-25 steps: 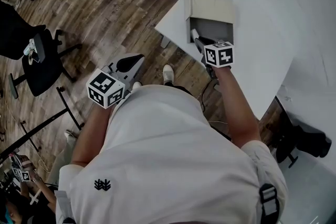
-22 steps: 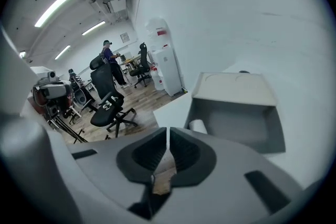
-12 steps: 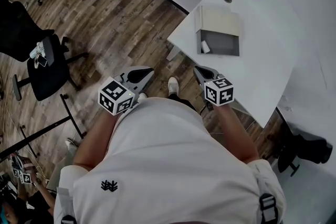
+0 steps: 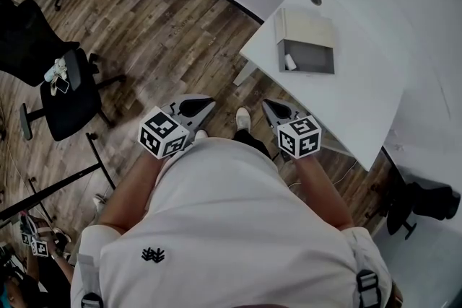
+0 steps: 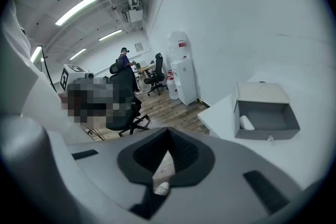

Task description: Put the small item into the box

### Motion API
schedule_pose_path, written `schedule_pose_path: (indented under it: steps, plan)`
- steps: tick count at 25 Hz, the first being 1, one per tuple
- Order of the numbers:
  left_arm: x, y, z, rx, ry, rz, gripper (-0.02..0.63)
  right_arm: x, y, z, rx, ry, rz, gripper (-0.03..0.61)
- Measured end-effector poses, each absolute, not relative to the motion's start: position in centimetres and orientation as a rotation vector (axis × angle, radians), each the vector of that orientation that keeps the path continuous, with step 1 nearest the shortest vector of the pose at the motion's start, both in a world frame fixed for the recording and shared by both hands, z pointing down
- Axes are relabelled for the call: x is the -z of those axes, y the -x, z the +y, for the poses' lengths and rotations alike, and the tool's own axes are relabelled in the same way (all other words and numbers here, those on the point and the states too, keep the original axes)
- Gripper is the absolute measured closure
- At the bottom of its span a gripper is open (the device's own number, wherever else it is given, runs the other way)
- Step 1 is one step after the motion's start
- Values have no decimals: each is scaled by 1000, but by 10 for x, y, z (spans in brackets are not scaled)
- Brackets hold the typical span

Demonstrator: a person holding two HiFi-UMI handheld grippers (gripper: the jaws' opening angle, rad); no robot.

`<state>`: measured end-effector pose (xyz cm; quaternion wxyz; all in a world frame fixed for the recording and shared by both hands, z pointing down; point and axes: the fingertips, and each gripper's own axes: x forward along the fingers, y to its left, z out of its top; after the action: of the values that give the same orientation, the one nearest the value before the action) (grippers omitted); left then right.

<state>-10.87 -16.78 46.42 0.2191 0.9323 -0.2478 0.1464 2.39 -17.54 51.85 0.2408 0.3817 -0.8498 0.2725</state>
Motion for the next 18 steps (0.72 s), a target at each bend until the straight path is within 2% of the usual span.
schedule_pose_path:
  steps: [18]
  plan:
    - [-470, 120, -129, -392, -2598, -606, 606, -506, -10, -137, -715, -1126, -2324, 572]
